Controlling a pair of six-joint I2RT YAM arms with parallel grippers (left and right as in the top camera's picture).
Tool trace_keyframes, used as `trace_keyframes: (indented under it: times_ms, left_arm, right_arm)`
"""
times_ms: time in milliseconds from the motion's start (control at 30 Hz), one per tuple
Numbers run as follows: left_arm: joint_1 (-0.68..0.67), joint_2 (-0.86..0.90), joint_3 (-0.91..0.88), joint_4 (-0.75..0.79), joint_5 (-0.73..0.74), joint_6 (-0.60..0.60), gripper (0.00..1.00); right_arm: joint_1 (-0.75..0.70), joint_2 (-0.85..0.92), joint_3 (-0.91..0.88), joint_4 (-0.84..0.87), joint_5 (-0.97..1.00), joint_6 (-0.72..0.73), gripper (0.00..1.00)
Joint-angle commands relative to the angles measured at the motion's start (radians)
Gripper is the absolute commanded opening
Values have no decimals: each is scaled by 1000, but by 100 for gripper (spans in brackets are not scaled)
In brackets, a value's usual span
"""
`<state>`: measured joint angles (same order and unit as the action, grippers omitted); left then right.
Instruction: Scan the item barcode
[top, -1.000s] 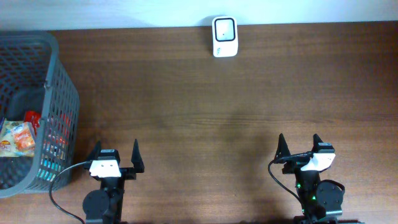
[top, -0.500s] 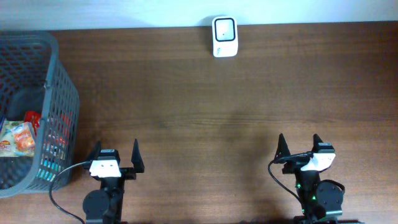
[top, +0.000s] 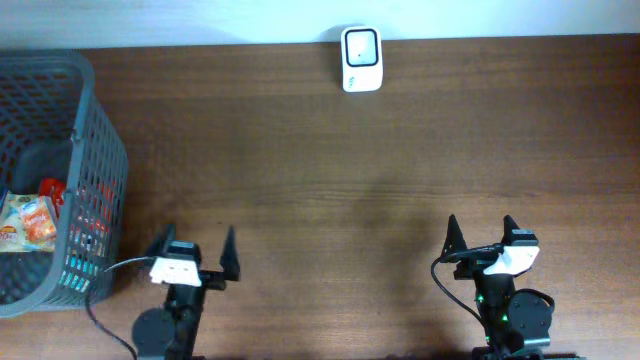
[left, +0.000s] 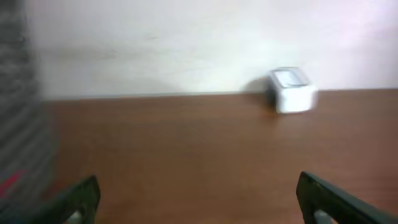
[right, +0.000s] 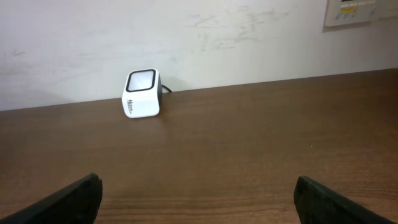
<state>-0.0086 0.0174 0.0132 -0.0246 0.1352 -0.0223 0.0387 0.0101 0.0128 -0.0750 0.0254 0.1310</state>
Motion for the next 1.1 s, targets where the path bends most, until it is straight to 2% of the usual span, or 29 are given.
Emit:
trace_keyframes:
  times_ms: [0,33,67,100,167,200,267,333,367,400,433,500,533,600,633,667,733,767,800,933,1033,1067]
  left_arm:
    - [-4,-4,-4,223,441,12,99]
    - [-4,-4,-3,426,497,12,99]
    - [-4,-4,10,550,497,13,99]
    - [-4,-4,61,565,494,13,99]
    - [-3,-4,171,472,494,44,99]
    - [-3,7,309,311,419,143,99]
    - [-3,68,447,174,264,152,99]
    - [-3,214,659,-124,126,152,99]
    - [-3,375,830,-357,130,152,99]
    - [-3,517,946,-493,191,152,99]
    - [-3,641,1041,-590,267,152,99]
    - [-3,794,1169,-647,338,167,99]
    - [-3,853,1241,-698,327,167,99]
    - [-3,1091,1599,-1115,111,167,99]
    - [-3,1186,1728,-1245,77,167,99]
    - [-3,1247,1799,-1305,80,167,99]
    - [-3,1319,1810,-1338,75,147,99]
    - [8,1334,1810,-1335,-14,24,99]
    - [50,1335,1813,-1335,-86,-46,99]
    - [326,1338,1936,-1353,-46,-57,99]
    - [518,1353,1971,-1295,-46,-111,99]
    - [578,1374,1971,-1269,-51,-177,99]
  right_arm:
    - [-6,-6,-7,-4,12,-3,98]
    - [-6,-6,-7,-4,12,-3,98]
    - [-6,-6,-7,-4,12,-3,98]
    - [-6,-6,-7,-4,12,-3,98]
    - [-6,-6,-7,-4,12,-3,98]
    - [-6,-6,-7,-4,12,-3,98]
    - [-6,-6,-7,-4,12,-3,99]
    - [-6,-6,-7,-4,12,-4,98]
    - [-6,-6,-7,-4,12,-3,98]
    - [-6,-6,-7,-4,12,-3,98]
    - [-6,-6,-7,-4,12,-3,98]
    - [-6,-6,-7,-4,12,-3,98]
    - [-6,-6,-7,-4,12,-3,98]
    - [-6,-6,-7,-4,12,-3,99]
    - [-6,-6,-7,-4,12,-3,98]
    - [-6,-6,-7,-4,12,-3,98]
    - [-6,-6,-7,-4,12,-3,98]
    - [-6,-6,-7,-4,12,-4,98]
    - [-6,-6,-7,-4,12,-3,98]
    - [-6,-6,-7,-4,12,-3,98]
    - [-6,-6,-7,-4,12,-3,98]
    - [-6,-6,-7,-4,12,-3,98]
